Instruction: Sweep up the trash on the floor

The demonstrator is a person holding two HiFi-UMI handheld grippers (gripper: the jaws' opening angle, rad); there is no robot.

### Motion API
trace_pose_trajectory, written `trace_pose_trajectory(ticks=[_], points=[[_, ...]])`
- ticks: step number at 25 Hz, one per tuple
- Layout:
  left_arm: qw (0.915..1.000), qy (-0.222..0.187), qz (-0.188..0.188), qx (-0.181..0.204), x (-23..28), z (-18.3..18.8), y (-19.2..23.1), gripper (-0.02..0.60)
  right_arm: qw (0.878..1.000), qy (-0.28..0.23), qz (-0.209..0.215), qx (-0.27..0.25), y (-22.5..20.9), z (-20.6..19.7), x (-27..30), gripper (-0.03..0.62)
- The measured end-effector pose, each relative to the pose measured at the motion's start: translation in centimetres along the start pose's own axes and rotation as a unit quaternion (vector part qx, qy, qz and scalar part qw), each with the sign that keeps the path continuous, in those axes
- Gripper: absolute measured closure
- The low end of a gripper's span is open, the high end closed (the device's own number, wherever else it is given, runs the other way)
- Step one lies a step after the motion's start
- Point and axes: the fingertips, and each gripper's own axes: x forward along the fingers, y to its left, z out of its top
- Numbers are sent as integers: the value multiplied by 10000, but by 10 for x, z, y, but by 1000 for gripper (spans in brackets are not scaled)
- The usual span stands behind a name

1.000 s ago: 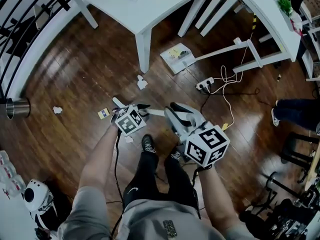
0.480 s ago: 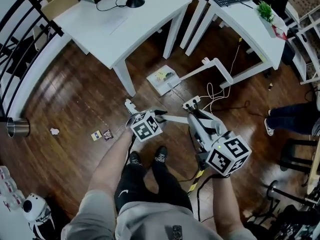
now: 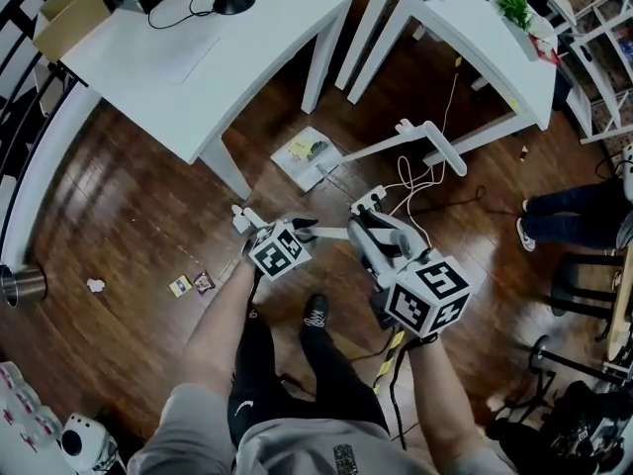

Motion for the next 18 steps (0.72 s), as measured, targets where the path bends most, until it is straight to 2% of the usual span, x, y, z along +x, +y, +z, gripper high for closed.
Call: trace_pose_trajectory(ticks=[4, 8, 11, 18], points=[[9998, 134, 91, -74, -29, -33, 31, 456, 9995, 135, 158, 255, 18, -5, 38, 513], [9991, 324, 203, -184, -74, -78, 57, 454, 9979, 328, 405, 381, 60, -14, 81, 513], [9981, 384, 335, -339, -114, -113, 82, 453, 9963, 472, 648, 315, 102, -17, 121, 513], [9901, 483, 947, -920, -210, -198, 134, 453, 9862, 821, 1433, -54, 204, -21, 211, 513]])
